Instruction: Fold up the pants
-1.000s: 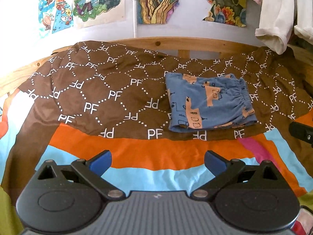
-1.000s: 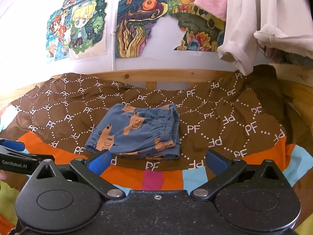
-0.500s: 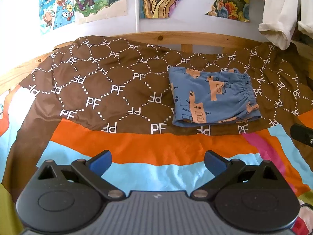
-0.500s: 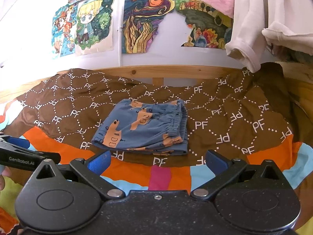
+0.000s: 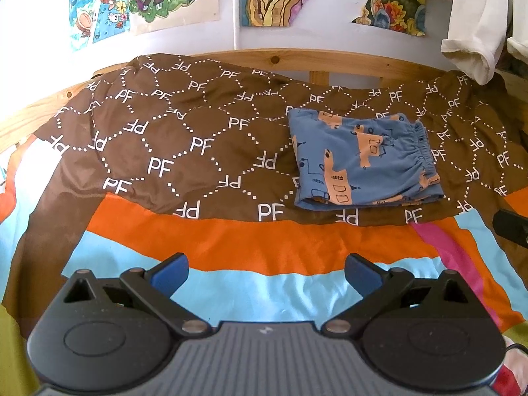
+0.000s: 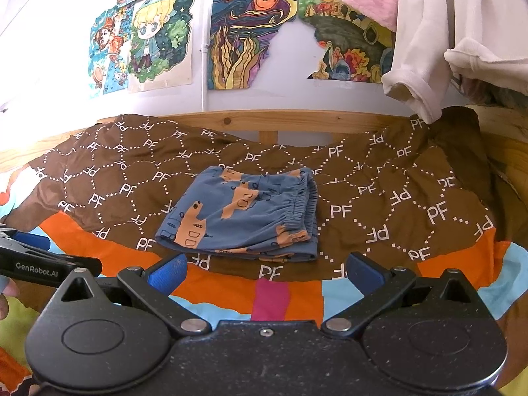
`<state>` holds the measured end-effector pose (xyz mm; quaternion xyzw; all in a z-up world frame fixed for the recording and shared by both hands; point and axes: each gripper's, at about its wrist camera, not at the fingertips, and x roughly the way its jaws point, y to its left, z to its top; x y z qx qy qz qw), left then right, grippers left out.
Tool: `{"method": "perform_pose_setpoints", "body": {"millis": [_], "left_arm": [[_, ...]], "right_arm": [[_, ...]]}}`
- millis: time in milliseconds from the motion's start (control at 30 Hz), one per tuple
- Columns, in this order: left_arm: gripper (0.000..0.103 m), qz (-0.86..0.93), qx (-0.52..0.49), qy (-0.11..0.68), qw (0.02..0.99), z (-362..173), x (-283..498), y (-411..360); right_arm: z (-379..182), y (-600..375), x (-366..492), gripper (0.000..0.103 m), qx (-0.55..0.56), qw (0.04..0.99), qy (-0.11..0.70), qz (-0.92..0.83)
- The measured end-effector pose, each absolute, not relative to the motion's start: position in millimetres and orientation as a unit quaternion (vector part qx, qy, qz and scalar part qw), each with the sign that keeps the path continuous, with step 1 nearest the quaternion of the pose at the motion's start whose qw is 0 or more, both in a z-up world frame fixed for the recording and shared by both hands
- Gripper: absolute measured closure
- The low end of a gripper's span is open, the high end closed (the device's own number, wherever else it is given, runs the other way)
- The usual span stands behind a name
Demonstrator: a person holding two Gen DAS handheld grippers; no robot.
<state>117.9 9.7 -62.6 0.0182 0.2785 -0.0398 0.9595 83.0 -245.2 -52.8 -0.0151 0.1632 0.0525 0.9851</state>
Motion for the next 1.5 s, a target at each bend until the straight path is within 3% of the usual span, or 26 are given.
{"method": "perform_pose_setpoints", "body": {"millis": [1500], "left_arm": [[0.0,-0.027,0.038,0.292,0.955,-65.4,118.6,6.6]], "right_arm": [[-53.2,-244.4,83.5,0.001,-0.013,0.984,0.167,0.054]]}}
